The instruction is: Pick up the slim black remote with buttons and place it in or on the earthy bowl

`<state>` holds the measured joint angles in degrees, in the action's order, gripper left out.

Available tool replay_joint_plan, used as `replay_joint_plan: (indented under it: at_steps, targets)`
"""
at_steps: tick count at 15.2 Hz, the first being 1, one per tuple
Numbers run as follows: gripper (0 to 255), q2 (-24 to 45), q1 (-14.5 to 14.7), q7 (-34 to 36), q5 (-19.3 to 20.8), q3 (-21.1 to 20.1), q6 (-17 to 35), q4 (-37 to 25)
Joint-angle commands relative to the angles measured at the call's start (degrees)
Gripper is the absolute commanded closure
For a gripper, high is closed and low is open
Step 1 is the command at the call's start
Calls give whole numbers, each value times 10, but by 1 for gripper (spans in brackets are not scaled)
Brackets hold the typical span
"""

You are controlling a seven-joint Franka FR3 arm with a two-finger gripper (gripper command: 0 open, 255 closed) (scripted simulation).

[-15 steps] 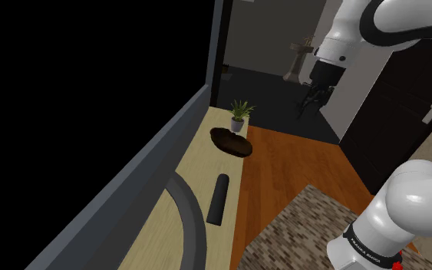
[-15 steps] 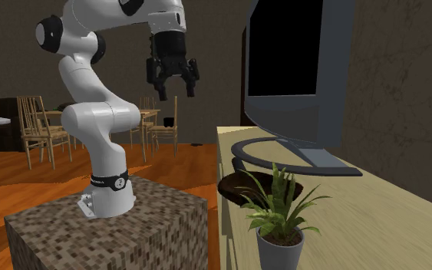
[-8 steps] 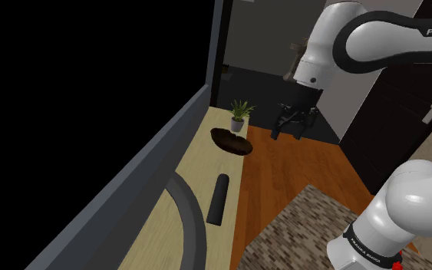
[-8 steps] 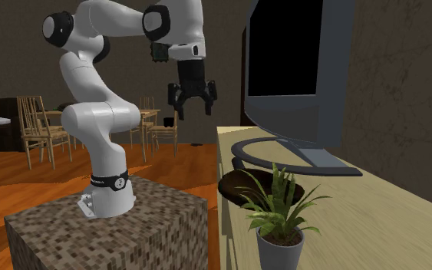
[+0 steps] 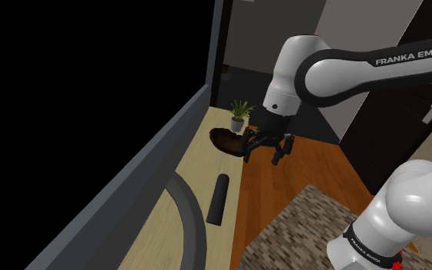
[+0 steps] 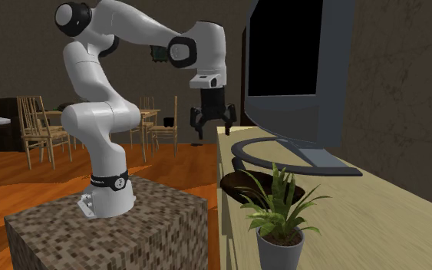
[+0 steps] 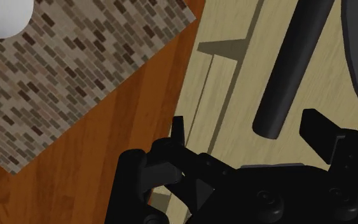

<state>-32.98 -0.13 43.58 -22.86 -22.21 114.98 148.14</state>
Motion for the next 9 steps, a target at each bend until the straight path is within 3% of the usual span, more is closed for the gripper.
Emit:
replay_joint_plan:
  at_steps: [1, 5, 9]
  targets:
    - [0, 38, -2, 53, -17, -30, 28, -11]
    - [0, 127, -13, 147, -33, -83, 92, -36]
    - [0, 229, -27, 250, -21, -129, 158, -73]
